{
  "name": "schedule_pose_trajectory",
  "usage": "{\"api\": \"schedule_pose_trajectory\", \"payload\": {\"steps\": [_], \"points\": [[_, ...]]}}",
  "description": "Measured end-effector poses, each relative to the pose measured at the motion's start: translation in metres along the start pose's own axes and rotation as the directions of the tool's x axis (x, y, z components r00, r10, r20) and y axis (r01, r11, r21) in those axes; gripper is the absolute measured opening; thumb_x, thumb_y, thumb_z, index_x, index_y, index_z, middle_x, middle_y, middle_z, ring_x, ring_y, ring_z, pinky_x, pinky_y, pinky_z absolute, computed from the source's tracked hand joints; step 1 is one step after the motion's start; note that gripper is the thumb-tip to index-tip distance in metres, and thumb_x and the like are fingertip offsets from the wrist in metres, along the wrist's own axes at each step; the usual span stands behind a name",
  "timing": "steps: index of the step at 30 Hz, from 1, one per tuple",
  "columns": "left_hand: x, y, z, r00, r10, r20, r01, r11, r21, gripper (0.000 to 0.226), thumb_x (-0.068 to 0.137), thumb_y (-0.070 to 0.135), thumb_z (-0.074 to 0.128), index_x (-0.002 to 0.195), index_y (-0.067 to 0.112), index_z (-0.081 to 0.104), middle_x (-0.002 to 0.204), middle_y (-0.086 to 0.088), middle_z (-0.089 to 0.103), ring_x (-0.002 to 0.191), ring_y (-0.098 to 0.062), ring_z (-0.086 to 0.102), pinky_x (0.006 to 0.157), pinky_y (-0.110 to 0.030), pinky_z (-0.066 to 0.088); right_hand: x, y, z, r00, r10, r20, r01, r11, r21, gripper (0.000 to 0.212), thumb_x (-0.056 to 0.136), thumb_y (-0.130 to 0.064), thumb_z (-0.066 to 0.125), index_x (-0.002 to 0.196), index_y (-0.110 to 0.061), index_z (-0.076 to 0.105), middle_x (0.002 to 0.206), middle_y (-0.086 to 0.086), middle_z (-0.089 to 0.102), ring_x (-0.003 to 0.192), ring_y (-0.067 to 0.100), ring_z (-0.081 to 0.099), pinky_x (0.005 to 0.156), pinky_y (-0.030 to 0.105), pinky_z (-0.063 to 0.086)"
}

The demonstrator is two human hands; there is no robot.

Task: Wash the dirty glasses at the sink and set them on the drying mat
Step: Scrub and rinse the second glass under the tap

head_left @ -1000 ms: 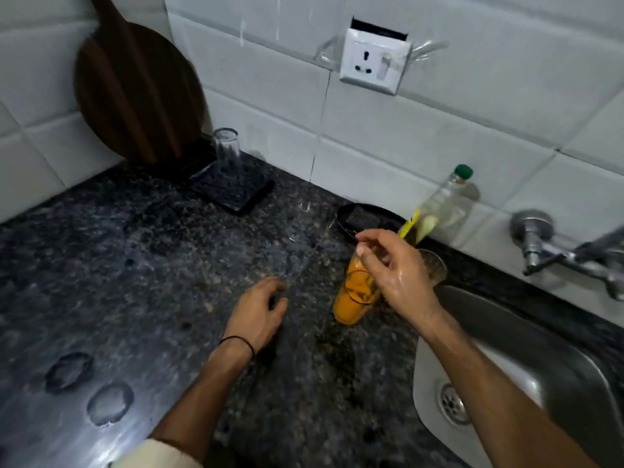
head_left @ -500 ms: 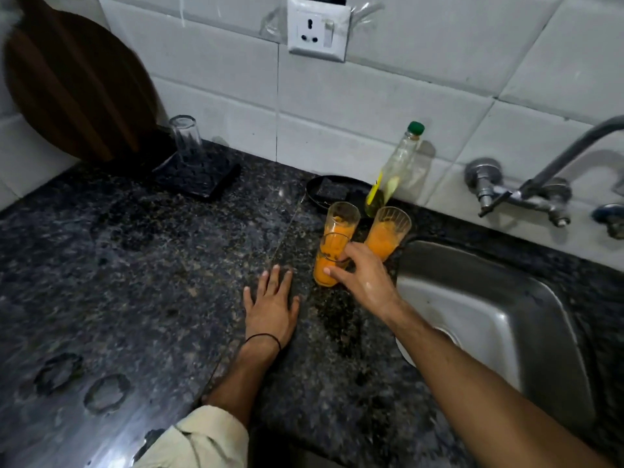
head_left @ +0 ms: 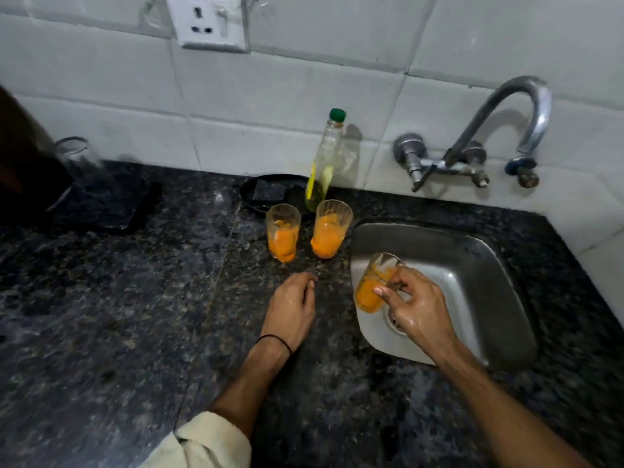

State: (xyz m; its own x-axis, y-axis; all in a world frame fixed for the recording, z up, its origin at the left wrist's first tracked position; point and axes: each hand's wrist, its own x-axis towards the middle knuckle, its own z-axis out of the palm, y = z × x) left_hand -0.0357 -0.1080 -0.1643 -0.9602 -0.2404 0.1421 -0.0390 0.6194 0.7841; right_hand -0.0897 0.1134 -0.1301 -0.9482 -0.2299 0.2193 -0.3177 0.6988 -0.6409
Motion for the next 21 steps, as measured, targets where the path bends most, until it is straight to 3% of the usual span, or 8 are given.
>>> {"api": "schedule_pose_trajectory", "payload": {"steps": [4,10,17,21], "points": [[0.036,0.045,0.031,0.986,0.13,0.106,-0.124,0.99,-0.062,0.021,0.099,0.013,0.047,0.108,0.01,0.066,0.106,-0.007,0.068,0.097,-0.021,0.061,0.081,-0.023,0.041,0.001,0.024,-0.037,0.99,0.128,-0.053,-0.128,0.992,-0.009,0.021,0.079,-0.03,0.082,0.079,-0.022,0.062,0.084,-0.006,0.067,0.083,0.018,0.067,0.077,0.045,0.056],[0.099,0.118,0.084,0.962,0.232,0.142,-0.228,0.973,-0.04,0.022,0.098,0.018,0.049,0.109,0.009,0.067,0.106,-0.011,0.07,0.099,-0.028,0.064,0.086,-0.037,0.05,0.02,0.058,-0.087,0.99,0.122,-0.071,-0.125,0.991,-0.037,0.024,0.078,-0.037,0.079,0.075,-0.024,0.06,0.082,-0.008,0.066,0.081,0.014,0.065,0.077,0.045,0.055],[0.188,0.209,0.136,1.0,-0.018,-0.021,0.021,0.984,0.178,0.058,0.1,0.041,0.048,0.137,-0.002,0.036,0.12,-0.025,0.06,0.108,-0.044,0.059,0.086,-0.046,0.047,0.06,0.095,-0.122,0.992,0.093,-0.08,-0.096,0.995,-0.031,0.025,0.077,-0.037,0.082,0.081,-0.018,0.065,0.09,-0.004,0.07,0.08,0.017,0.065,0.074,0.04,0.054],[0.219,0.216,0.148,0.986,-0.085,-0.142,0.129,0.931,0.342,0.037,0.105,0.018,0.032,0.135,-0.001,0.044,0.116,-0.022,0.063,0.104,-0.04,0.059,0.081,-0.045,0.045,0.075,0.106,-0.136,1.0,0.019,-0.006,-0.019,0.999,-0.025,0.025,0.08,-0.04,0.079,0.08,-0.02,0.065,0.088,-0.007,0.069,0.081,0.01,0.063,0.074,0.03,0.05]]}}
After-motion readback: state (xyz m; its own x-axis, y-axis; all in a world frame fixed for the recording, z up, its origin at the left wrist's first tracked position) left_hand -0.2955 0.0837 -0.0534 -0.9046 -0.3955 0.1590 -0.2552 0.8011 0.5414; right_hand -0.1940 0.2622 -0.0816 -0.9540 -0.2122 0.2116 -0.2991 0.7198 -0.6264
